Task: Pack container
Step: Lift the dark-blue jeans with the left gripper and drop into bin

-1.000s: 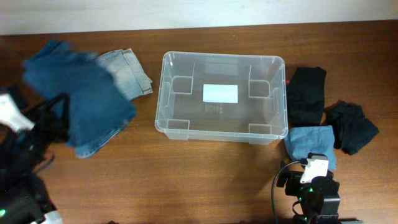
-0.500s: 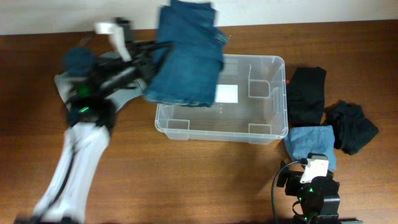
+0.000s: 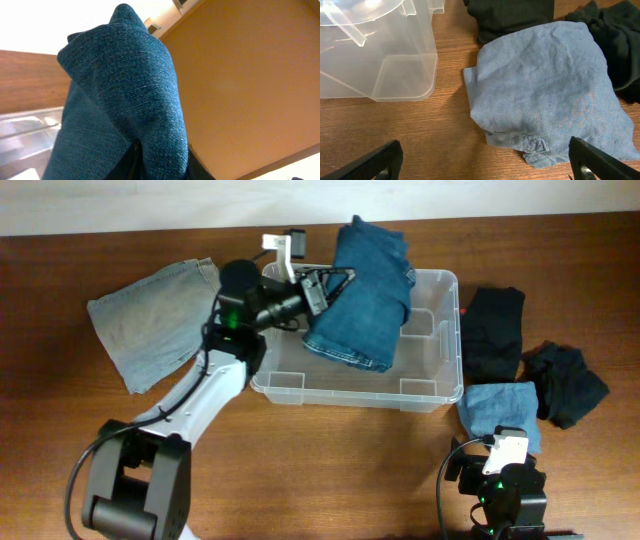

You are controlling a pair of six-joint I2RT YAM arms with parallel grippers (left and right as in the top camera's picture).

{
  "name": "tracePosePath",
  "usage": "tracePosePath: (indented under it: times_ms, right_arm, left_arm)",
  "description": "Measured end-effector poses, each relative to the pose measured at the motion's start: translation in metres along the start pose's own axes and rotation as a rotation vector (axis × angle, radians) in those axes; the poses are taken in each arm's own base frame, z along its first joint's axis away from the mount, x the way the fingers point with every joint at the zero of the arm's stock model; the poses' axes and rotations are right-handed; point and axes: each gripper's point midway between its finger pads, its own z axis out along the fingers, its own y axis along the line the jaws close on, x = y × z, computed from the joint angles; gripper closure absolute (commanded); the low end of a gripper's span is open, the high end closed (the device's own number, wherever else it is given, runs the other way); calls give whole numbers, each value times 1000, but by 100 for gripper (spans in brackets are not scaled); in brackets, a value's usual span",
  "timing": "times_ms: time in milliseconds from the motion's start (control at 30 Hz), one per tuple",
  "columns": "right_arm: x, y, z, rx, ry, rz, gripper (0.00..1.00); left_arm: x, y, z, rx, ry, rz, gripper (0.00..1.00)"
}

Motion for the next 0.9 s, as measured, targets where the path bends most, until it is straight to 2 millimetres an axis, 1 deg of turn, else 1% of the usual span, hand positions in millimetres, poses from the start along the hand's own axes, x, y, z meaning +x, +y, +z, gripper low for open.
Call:
tracePosePath:
  times_ms: [67,100,200,233,267,333,367,433,500,567,633,700,733,800,867,900]
  right_arm:
    - [0,0,0,0,0,0,1]
    - [0,0,0,0,0,0,1]
    - [0,0,0,0,0,0,2]
    - [0,0,0,0,0,1,2]
    - [0,0,0,0,0,0,2]
    - [0,0,0,0,0,0,1]
    - [0,0,0,0,0,0,1]
    - [0,0,0,0,0,0,2]
    - [0,0,0,0,0,1,2]
    - [0,0,0,0,0,0,2]
    - [0,0,0,0,0,0,1]
    - [0,0,0,0,0,0,2]
    - [0,0,0,0,0,0,2]
    - [0,0,0,0,0,1,2]
    - [0,0,0,0,0,0,1]
    - [0,0,0,0,0,0,2]
  left_arm:
    - [9,-1,6,-8,18,-29,100]
    - [14,1,7,-25,31,-52,100]
    - [38,20,10,-125,90,-147,100]
    - [46,29,9,-171,110,-172,100]
    - [52,37,7,-215,121,-187,100]
    - [56,52,2,-284,121,-185,100]
    - [55,57,0,-310,117,-174,99]
    - [54,66,-5,-344,113,-148,96]
    - [51,74,-10,-374,111,-130,88]
    - [49,83,-17,-403,109,-120,67]
    - [47,89,-22,-421,109,-112,59]
    - [40,96,-29,-439,92,-98,56]
    - [35,101,-33,-450,84,-93,52]
    - [27,110,-44,-469,69,-94,48]
    - [17,117,-55,-477,51,-99,46]
    - [9,123,-65,-479,37,-104,46]
